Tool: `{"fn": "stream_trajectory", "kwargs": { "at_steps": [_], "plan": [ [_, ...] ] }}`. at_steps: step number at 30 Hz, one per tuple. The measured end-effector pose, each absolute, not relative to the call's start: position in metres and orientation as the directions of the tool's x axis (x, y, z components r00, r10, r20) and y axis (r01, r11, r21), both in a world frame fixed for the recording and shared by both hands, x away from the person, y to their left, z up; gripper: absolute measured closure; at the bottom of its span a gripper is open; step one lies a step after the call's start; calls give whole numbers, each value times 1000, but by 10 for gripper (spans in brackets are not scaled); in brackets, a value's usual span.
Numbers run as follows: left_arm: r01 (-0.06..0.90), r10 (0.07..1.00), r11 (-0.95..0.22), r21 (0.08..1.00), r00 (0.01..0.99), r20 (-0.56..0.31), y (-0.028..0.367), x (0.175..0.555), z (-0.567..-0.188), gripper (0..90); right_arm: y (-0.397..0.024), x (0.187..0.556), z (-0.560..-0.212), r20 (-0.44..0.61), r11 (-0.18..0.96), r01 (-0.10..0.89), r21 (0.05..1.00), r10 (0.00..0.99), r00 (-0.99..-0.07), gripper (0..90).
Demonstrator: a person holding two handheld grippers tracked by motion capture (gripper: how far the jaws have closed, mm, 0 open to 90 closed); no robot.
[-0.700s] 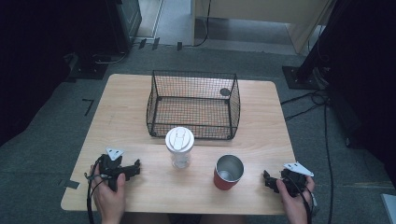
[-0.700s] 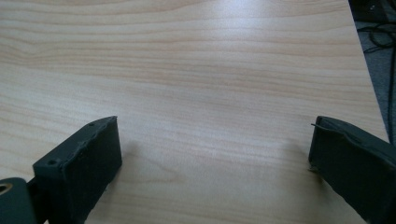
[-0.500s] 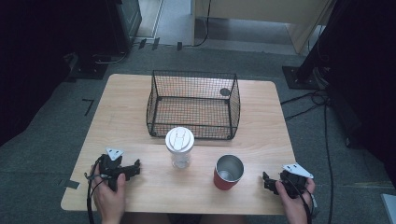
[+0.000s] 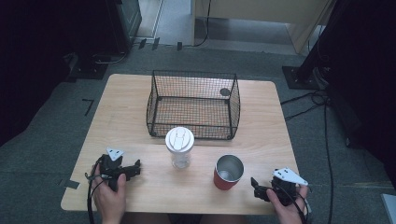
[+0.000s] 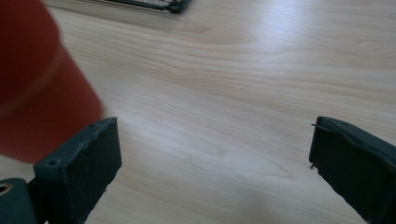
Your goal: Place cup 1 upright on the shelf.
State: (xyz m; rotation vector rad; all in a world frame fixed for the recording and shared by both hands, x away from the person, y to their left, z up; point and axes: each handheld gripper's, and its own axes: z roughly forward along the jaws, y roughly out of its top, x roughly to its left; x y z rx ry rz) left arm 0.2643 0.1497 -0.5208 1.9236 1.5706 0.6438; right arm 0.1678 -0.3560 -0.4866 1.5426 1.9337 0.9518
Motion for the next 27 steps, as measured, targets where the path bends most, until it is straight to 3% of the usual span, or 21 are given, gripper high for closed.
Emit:
{"fn": "stream_trajectory", "kwargs": {
  "at_steps": [27],
  "plan": [
    [707,980,-150,691,196,12,150,264,-521,1,-307,154,-467,83,216,576,788,890,-447,29]
  ]
}}
